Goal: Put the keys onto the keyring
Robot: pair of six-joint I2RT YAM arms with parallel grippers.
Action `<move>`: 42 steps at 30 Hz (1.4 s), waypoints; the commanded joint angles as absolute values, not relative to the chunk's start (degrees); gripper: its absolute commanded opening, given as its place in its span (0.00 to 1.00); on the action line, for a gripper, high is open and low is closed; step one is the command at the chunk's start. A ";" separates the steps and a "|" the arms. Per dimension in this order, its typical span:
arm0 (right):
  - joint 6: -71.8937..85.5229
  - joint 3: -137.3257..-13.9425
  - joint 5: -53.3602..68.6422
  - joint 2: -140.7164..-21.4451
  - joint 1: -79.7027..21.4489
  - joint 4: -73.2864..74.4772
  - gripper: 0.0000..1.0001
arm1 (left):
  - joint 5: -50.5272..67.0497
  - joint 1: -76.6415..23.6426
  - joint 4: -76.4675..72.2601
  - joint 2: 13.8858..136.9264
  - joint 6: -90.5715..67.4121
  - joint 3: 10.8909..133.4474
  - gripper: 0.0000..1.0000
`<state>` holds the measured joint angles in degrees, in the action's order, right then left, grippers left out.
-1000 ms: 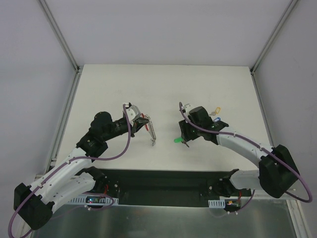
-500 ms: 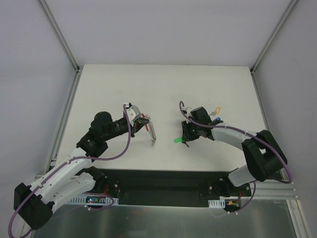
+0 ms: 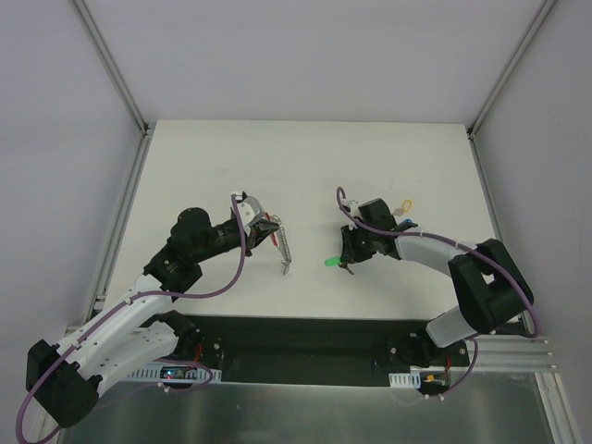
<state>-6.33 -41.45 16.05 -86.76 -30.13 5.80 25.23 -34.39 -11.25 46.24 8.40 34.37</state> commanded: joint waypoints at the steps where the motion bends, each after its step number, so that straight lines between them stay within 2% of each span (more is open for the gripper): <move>1: -7.38 -43.07 18.54 -87.10 -29.79 4.66 0.19 | 26.63 -33.93 -14.15 46.23 8.79 37.35 0.00; 8: -8.26 -43.77 18.63 -87.54 -29.80 5.80 0.15 | 26.89 -33.93 -14.15 46.23 8.70 37.44 0.00; 23: -9.93 -45.00 18.11 -89.38 -29.97 8.35 0.14 | 26.72 -33.93 -14.06 46.49 8.96 37.35 0.00; 26: -10.28 -44.56 18.11 -88.33 -29.97 8.87 0.07 | 26.63 -33.93 -13.97 46.49 8.96 37.44 0.00; 28: -10.55 -44.56 17.76 -86.75 -29.97 9.31 0.01 | 26.81 -33.93 -13.97 46.41 9.05 37.44 0.00; 37: -15.02 -45.44 9.51 -73.32 -34.97 12.66 0.01 | 27.24 -33.93 -13.45 46.32 9.67 37.62 0.00; 42: -18.54 -42.46 5.89 -60.31 -40.42 6.00 0.01 | 30.05 -33.93 -12.04 45.70 11.16 38.67 0.00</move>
